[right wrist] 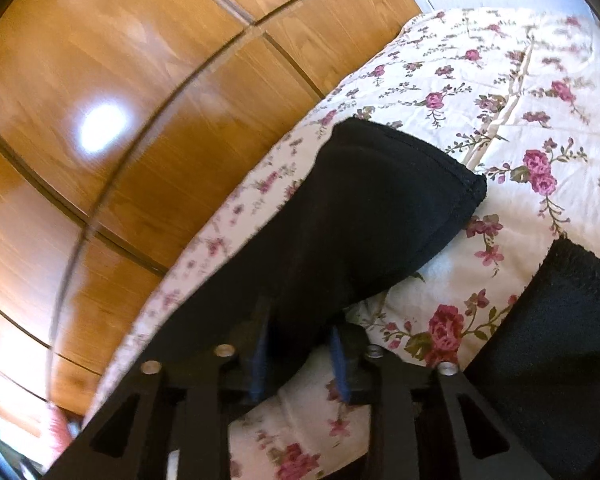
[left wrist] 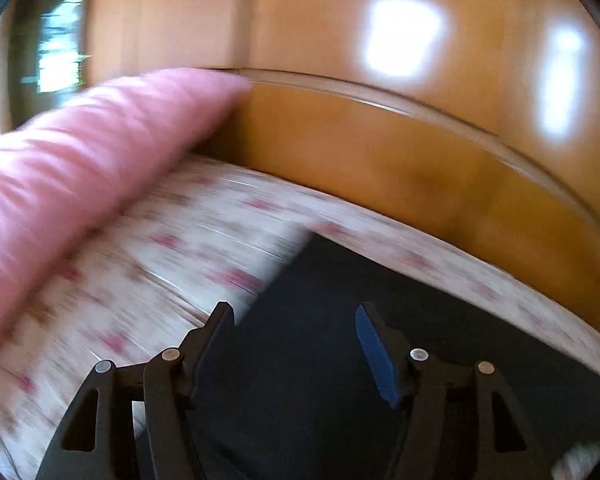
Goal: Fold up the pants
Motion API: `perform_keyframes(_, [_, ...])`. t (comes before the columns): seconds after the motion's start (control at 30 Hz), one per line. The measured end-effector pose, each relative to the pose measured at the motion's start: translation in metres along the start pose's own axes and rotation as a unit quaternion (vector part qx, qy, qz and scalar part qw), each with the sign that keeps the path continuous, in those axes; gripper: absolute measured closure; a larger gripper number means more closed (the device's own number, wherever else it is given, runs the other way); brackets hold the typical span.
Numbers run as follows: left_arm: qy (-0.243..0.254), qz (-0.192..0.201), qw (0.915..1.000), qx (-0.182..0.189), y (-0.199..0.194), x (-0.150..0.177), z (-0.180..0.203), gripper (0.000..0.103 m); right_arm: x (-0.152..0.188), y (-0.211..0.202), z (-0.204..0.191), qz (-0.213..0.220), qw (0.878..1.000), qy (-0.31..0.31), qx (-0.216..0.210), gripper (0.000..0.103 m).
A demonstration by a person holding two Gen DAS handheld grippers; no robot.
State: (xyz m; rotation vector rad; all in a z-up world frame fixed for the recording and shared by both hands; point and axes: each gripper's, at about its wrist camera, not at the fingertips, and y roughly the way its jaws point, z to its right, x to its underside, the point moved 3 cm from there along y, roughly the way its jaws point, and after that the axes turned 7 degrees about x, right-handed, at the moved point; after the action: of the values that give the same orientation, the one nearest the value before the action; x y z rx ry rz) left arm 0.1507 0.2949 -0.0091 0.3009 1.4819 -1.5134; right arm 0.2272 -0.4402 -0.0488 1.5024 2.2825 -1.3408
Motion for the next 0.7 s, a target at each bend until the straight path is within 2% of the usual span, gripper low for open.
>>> perform_keyframes(0.03, [0.014,-0.006,0.9989,0.045,-0.005,0.015,0.019,0.039,-0.002,-0.008,0.0,0.007,1.0,0.0,0.0,0.056])
perform_keyframes(0.07, [0.03,-0.011,0.9969,0.072,-0.009,0.028,0.035,0.039,-0.005,-0.019,0.001,0.02,1.0,-0.003,0.009,0.044])
perform_keyframes(0.1, [0.048,-0.018,0.995,0.086,-0.008,0.038,0.047,0.038,-0.008,-0.031,0.005,0.037,0.999,0.001,0.013,0.038])
perform_keyframes(0.13, [0.067,-0.024,0.9929,0.095,-0.006,0.047,0.058,0.038,-0.011,-0.04,0.01,0.046,0.999,0.011,0.009,0.038])
perform_keyframes(0.2, [0.112,-0.048,0.9883,0.092,0.004,0.059,0.075,0.038,-0.022,-0.048,0.023,0.037,0.999,0.022,0.011,0.04])
perform_keyframes(0.3, [0.116,-0.065,0.9892,0.061,0.013,0.06,0.079,0.038,-0.036,-0.048,0.03,0.009,0.999,-0.015,0.04,0.054])
perform_keyframes(0.4, [0.108,-0.069,0.9899,0.061,0.017,0.061,0.073,0.038,-0.044,-0.039,0.035,-0.024,0.998,-0.038,0.046,0.054])
perform_keyframes(0.53, [0.107,-0.07,0.9902,0.057,0.018,0.064,0.069,0.038,-0.063,-0.029,0.043,-0.007,0.992,-0.055,0.112,0.053])
perform_keyframes(0.7, [0.082,-0.084,0.9898,0.08,0.021,0.064,0.064,0.037,-0.092,-0.011,0.04,-0.004,0.994,-0.048,0.097,0.048])
